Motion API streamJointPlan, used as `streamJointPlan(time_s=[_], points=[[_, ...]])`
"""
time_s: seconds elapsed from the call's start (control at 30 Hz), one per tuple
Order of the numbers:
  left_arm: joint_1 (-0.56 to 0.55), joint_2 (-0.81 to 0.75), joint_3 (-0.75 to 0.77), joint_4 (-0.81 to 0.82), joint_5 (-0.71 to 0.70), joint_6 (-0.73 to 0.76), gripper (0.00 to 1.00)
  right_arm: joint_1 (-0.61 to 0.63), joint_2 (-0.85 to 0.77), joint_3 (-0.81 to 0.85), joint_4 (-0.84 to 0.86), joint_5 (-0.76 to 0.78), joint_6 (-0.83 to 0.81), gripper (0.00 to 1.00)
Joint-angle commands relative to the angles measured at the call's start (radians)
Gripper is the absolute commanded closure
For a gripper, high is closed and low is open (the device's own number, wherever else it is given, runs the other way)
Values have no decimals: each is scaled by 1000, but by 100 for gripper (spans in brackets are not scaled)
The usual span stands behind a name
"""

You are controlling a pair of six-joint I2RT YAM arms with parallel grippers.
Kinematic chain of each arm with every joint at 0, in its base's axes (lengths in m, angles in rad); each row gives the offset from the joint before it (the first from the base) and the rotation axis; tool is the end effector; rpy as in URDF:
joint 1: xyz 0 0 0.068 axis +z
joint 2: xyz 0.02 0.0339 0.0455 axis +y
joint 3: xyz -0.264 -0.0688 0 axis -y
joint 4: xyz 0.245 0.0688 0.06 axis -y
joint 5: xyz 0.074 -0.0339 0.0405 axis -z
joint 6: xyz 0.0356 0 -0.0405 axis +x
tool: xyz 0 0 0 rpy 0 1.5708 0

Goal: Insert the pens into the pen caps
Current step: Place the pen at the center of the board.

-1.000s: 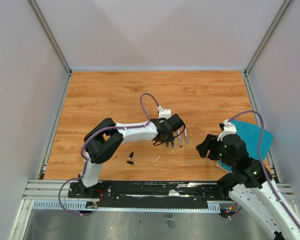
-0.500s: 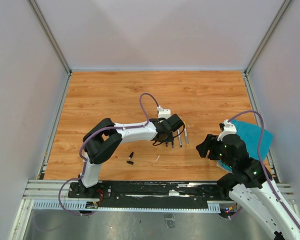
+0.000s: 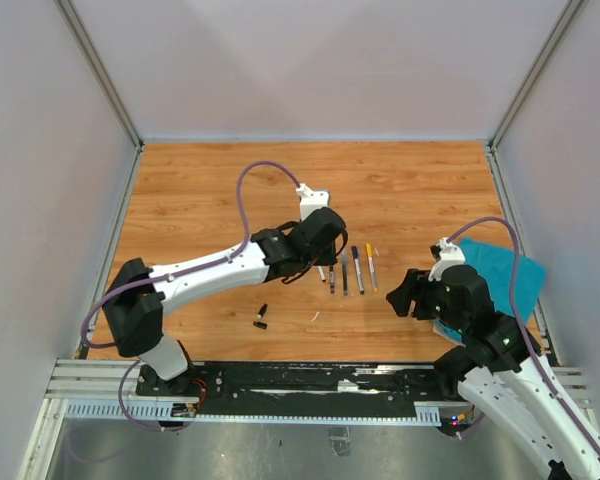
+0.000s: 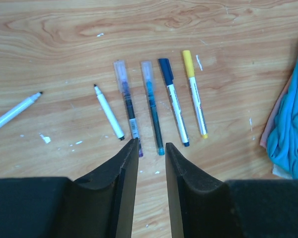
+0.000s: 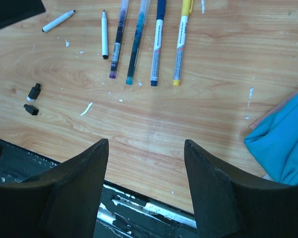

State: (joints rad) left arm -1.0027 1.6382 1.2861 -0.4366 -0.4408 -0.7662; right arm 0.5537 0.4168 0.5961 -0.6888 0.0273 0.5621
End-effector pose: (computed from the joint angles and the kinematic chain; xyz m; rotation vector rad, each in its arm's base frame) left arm 0.2083 -0.2981 0.2734 0.0601 2.2996 -0.4053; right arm 0.0895 0.0542 0.2697 0.0262 2.1462 0.6419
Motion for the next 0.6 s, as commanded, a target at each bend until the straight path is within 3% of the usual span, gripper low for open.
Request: streamJointPlan(time_s=[0.0,0.23,0.37,0.57], points=[[4,-109,-95,32,-7,100,66,-10,61,20,42,-80,-64,37],[6,-245,-222,-34,28,121,62,-9,256,103,68,-85,-182,36],[9,-320,-294,-56,26,102,55,-11,414,181,74,-87,-249,36],[122,-460,-402,-41,69,96,49,-1,647,280,119,-143,-259,37]])
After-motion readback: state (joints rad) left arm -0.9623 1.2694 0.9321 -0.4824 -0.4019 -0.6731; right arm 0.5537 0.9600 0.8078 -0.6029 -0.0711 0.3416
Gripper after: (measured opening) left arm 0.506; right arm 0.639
